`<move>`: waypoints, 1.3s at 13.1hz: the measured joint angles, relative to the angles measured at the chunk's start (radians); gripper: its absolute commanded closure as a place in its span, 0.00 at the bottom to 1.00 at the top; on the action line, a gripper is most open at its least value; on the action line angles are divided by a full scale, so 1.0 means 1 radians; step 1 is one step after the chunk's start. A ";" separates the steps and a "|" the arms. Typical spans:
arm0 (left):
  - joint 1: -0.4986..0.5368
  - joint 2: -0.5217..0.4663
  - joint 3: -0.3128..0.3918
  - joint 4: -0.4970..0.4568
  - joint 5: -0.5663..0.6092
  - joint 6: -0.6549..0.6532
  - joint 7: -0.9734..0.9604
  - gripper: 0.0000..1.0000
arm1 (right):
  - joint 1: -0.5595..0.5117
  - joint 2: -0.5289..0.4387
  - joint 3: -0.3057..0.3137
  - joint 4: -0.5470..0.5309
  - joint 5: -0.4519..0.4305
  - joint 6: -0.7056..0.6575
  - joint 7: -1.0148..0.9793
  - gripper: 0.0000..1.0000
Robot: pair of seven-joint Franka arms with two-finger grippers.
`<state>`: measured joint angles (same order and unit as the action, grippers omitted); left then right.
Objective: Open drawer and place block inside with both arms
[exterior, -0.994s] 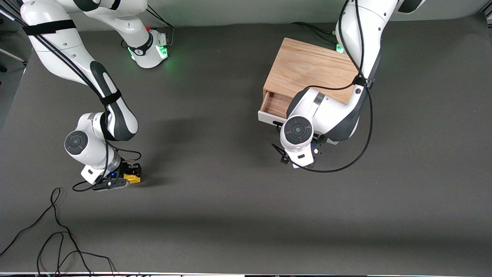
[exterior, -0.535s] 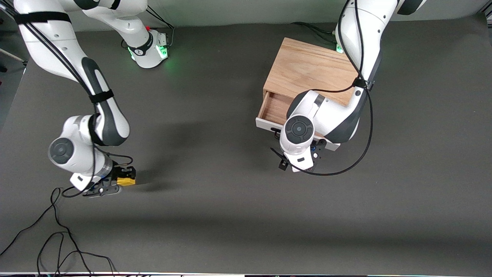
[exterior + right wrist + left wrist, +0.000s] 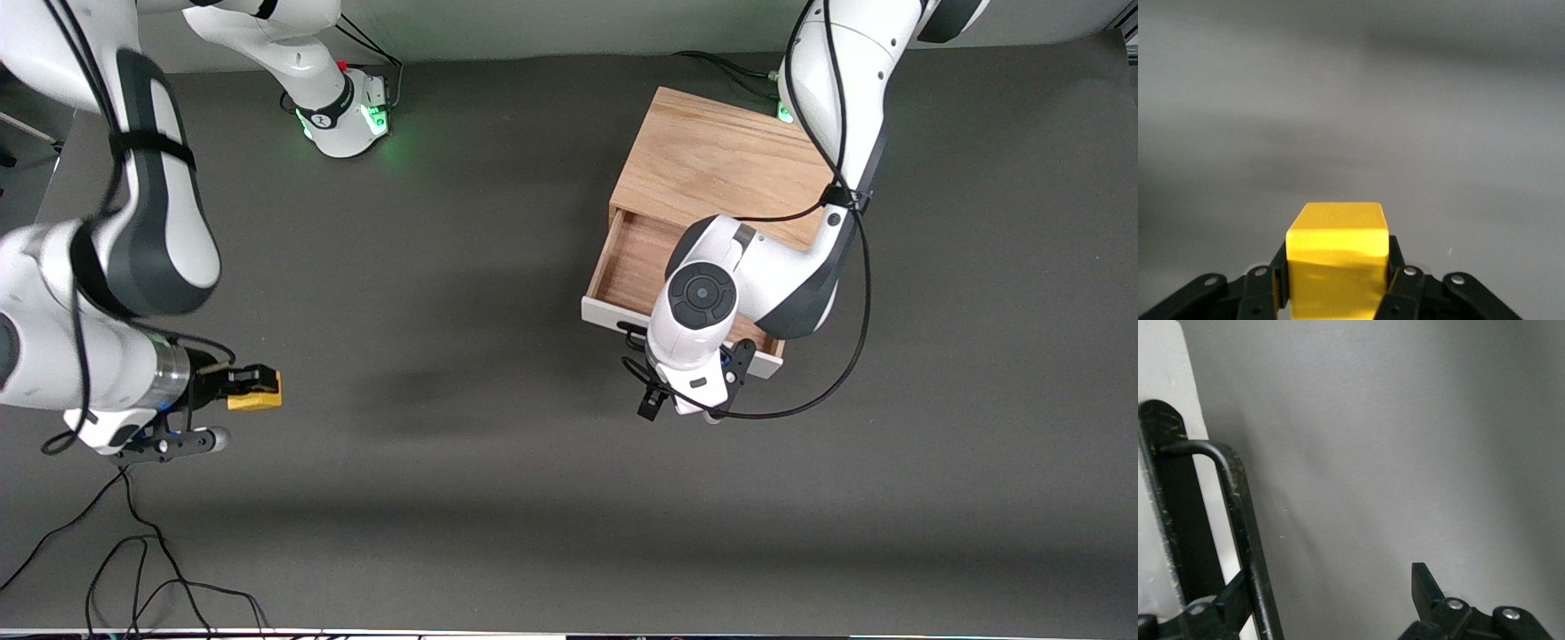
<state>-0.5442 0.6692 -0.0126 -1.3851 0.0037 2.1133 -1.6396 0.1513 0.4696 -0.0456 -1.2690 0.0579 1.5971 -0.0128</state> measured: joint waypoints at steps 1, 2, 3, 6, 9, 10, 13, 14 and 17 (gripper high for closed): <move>0.003 0.003 0.003 0.017 0.009 0.001 0.000 0.00 | 0.030 -0.003 0.001 0.067 0.000 -0.075 0.039 0.60; 0.007 0.004 0.005 0.030 0.016 0.005 0.004 0.00 | 0.051 -0.005 0.002 0.116 0.001 -0.131 0.068 0.60; 0.010 0.005 0.006 0.039 0.020 0.012 0.009 0.00 | 0.068 -0.005 0.002 0.158 0.001 -0.172 0.089 0.60; 0.012 0.018 0.006 0.046 0.022 0.018 0.015 0.00 | 0.081 -0.006 0.001 0.228 0.018 -0.233 0.133 0.59; 0.012 0.026 0.006 0.046 0.023 0.020 0.015 0.00 | 0.080 0.001 0.002 0.234 0.035 -0.234 0.177 0.59; 0.012 0.026 0.006 0.047 0.023 0.020 0.016 0.00 | 0.080 0.005 0.011 0.237 0.049 -0.234 0.209 0.60; 0.017 0.025 0.008 0.061 0.025 0.020 0.019 0.00 | 0.082 0.007 0.081 0.239 0.056 -0.232 0.326 0.59; 0.033 0.022 0.011 0.071 0.026 0.014 0.034 0.00 | 0.084 0.007 0.097 0.240 0.056 -0.230 0.352 0.60; 0.174 -0.032 0.010 0.097 0.015 -0.128 0.240 0.00 | 0.084 0.007 0.142 0.245 0.058 -0.209 0.394 0.59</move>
<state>-0.3707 0.6371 -0.0023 -1.2879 0.0185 1.9852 -1.4000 0.2349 0.4765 0.0960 -1.0243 0.1160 1.3878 0.3808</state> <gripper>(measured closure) 0.000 0.454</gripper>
